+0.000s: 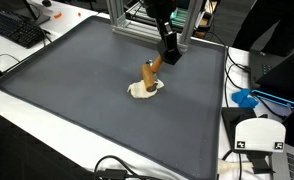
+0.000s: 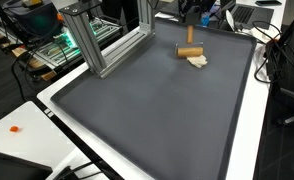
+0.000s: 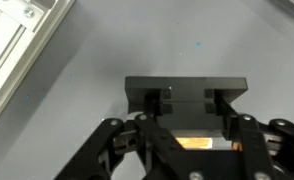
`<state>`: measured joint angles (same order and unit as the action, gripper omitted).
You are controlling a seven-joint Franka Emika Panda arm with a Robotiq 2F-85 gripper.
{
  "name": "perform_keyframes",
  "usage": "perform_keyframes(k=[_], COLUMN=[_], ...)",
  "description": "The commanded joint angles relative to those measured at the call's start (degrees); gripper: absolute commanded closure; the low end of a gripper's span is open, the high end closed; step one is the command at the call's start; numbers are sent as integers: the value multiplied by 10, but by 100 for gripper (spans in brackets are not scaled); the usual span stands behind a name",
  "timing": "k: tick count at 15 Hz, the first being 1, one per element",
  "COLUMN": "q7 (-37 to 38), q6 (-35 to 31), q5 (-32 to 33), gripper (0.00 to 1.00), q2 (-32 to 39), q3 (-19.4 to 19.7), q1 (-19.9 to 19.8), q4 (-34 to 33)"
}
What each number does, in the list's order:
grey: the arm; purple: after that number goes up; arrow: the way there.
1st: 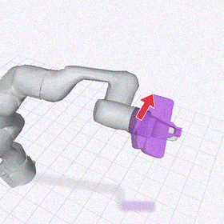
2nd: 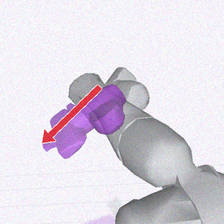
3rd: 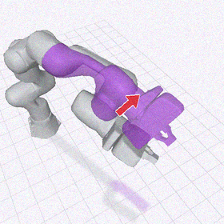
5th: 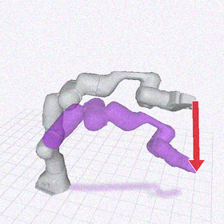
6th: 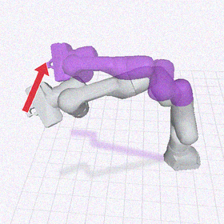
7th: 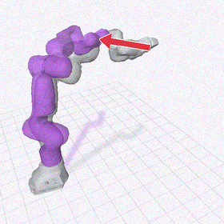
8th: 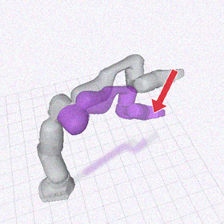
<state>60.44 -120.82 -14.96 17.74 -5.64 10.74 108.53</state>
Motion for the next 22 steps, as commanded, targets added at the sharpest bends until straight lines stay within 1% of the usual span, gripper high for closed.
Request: perform_keyframes(k=[1, 4, 10, 13, 15, 19, 22], q7=[-46, -87, -211, -278, -320, -379, -420], q6=[19, 29, 80, 133, 184, 271, 325], q5=[-23, -22, -15, -7, 1, 27, 50], gripper=[65, 65, 65, 65, 65, 65, 65], q2=[-11, -17, -34, -37, -40, -50, -64], q3=[-5, -4, -1, 0, 2, 4, 3], q1=[-13, -18, -31, -35, -35, -32, -31], q4=[-6, -12, -32, -50, -64, -86, -89])
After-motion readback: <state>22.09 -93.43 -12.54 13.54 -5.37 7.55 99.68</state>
